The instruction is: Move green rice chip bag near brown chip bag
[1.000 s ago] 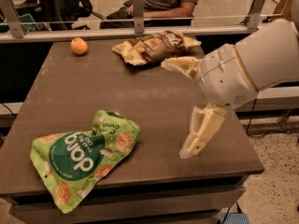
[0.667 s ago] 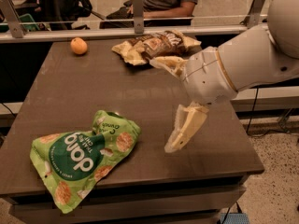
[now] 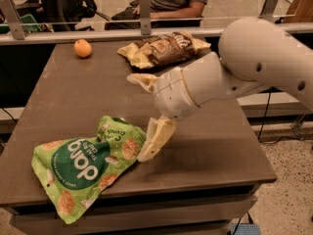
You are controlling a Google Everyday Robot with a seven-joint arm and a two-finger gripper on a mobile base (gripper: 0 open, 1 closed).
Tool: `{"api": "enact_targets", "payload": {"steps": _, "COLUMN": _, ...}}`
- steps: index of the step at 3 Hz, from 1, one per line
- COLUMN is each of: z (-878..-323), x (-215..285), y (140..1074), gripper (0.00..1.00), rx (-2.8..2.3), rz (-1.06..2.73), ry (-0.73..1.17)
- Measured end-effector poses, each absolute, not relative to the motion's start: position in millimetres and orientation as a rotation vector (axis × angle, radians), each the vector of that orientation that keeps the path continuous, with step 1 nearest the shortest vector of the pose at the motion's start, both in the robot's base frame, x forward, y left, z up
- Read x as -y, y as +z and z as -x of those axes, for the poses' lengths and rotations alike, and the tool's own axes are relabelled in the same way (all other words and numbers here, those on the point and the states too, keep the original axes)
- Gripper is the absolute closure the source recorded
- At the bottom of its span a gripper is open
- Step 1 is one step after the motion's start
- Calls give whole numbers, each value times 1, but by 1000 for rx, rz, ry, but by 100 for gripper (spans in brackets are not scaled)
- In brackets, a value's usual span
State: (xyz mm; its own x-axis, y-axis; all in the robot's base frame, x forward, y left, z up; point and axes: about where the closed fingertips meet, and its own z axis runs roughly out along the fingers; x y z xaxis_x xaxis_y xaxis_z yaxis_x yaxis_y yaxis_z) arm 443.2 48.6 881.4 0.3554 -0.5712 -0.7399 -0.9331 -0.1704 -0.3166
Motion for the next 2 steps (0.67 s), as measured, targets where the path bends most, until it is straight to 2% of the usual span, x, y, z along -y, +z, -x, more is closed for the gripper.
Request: {"api": "enact_targets", "payload": {"steps": 2, "z": -415, "x": -102, "y": 864, "gripper": 0, "rx": -1336, "rz": 1863, "ry": 737}}
